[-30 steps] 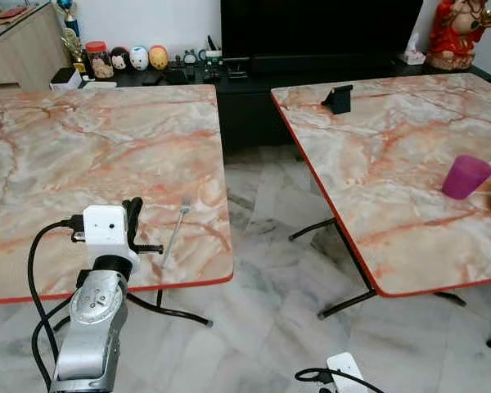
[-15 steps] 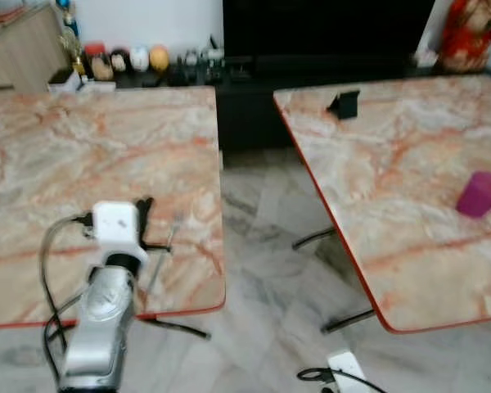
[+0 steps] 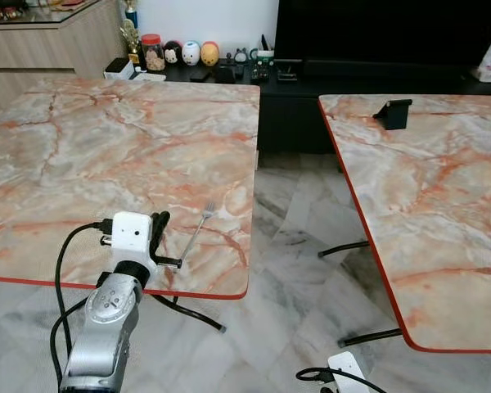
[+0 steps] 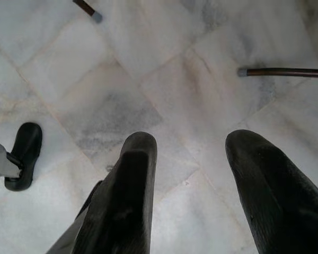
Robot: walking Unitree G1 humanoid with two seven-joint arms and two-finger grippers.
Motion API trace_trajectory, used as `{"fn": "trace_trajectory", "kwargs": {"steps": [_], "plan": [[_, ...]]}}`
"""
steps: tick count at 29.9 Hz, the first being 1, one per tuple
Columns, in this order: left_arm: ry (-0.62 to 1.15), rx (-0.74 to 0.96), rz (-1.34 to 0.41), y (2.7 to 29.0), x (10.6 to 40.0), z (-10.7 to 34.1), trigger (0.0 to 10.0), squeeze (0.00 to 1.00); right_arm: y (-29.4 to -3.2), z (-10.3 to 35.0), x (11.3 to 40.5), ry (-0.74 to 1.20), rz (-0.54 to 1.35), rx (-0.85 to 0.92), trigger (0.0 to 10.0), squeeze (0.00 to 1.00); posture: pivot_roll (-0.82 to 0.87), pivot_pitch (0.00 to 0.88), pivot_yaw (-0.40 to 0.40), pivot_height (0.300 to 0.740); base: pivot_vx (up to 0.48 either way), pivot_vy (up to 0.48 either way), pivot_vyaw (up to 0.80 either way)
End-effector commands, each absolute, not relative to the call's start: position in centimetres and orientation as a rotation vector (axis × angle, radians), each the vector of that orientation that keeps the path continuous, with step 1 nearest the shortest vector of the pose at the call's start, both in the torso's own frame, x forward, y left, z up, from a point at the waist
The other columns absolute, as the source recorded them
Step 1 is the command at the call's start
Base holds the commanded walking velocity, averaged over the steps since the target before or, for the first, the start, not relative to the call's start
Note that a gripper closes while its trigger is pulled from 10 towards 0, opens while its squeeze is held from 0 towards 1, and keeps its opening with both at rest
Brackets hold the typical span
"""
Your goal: Setting the table
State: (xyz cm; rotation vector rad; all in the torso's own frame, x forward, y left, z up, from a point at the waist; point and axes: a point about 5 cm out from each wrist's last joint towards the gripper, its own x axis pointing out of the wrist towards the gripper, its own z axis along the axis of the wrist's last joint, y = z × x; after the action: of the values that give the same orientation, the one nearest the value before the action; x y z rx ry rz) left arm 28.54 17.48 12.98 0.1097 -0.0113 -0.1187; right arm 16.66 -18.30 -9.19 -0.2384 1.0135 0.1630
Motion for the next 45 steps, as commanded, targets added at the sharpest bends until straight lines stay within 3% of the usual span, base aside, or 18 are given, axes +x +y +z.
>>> {"fn": "trace_trajectory", "kwargs": {"steps": [1,9,22,26,31,45], "plan": [[-0.003,0.084,-0.123,17.39,28.76,12.83,10.0,0.0,-18.38,-9.24,16.55,1.022,0.161,-0.239,10.0,0.0,0.01,0.0,-0.011,0.74,0.0,0.0,0.0],[-0.033,0.055,-0.068,18.18,28.54,13.14,10.0,0.0,-18.38,-9.29,16.44,1.028,0.144,-0.205,10.0,0.0,0.02,0.0,-0.014,0.74,0.0,0.0,-0.13],[-0.05,0.051,-0.063,18.14,28.76,13.43,10.0,0.0,-18.47,-9.21,16.57,1.012,0.125,-0.224,10.0,0.0,0.02,0.0,-0.011,0.723,0.0,0.474,-0.15],[-0.055,0.055,-0.069,18.11,28.77,13.47,10.0,0.0,-18.61,-9.28,16.37,1.011,0.046,-0.156,10.0,0.0,0.02,0.0,-0.009,0.723,0.0,0.414,0.0],[-0.061,0.06,-0.09,17.81,28.72,13.53,10.0,0.0,-18.8,-9.4,16.07,1.01,-0.062,-0.068,10.0,0.0,0.02,0.0,-0.008,0.723,0.0,0.0,-0.6],[-0.065,0.045,-0.122,17.28,28.63,13.65,10.0,0.0,-18.87,-9.4,16.05,1.012,-0.071,-0.085,10.0,0.0,0.02,0.0,-0.009,0.723,0.0,0.0,-0.08]]}}
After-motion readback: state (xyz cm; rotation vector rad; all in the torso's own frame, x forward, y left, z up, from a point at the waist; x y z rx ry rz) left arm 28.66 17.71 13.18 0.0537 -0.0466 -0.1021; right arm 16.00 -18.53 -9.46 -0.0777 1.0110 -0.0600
